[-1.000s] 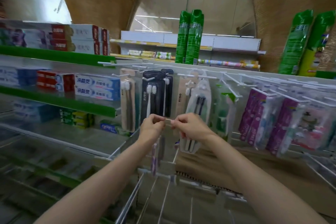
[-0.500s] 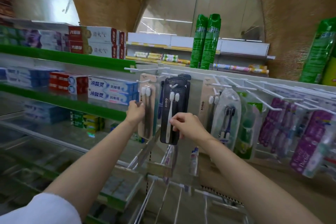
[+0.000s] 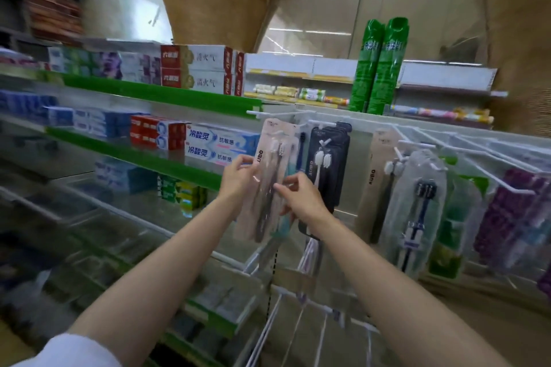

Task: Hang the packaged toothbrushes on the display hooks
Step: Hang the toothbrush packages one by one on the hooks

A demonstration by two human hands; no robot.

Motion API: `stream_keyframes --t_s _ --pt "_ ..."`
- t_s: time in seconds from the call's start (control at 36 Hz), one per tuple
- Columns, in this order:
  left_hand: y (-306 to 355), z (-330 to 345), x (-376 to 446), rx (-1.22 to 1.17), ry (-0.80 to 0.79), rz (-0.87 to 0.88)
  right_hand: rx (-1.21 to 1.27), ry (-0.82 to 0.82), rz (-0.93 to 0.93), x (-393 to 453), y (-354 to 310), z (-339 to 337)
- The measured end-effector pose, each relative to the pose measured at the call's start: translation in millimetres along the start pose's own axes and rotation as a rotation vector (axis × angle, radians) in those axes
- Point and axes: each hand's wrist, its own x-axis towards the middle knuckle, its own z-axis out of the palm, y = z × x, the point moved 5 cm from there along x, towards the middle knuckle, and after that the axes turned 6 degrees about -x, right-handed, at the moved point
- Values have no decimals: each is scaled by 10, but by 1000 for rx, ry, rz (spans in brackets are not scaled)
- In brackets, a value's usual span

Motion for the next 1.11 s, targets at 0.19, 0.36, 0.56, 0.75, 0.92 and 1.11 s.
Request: stream_keyframes --t_s 0.19,0.36,0.56,0.75,0.92,1.11 --pt "-75 -154 -73 -317 -18 -159 3 -98 -97 -92 -181 136" --pt "-55 -324 -217 -385 10 -124 -221 -60 -348 -298 -431 172" --pt "-218 -204 -160 -229 51 -266 -188 8 -242 -416 -113 -109" --pt "-311 200 -100 -128 -2 -278 -158 155 17 -648 677 -596" --pt "-309 496 -121 -64 -54 -228 -125 365 156 -689 868 -1086" --pt "-353 534 -126 47 -33 -180 -257 383 61 -659 712 -1180"
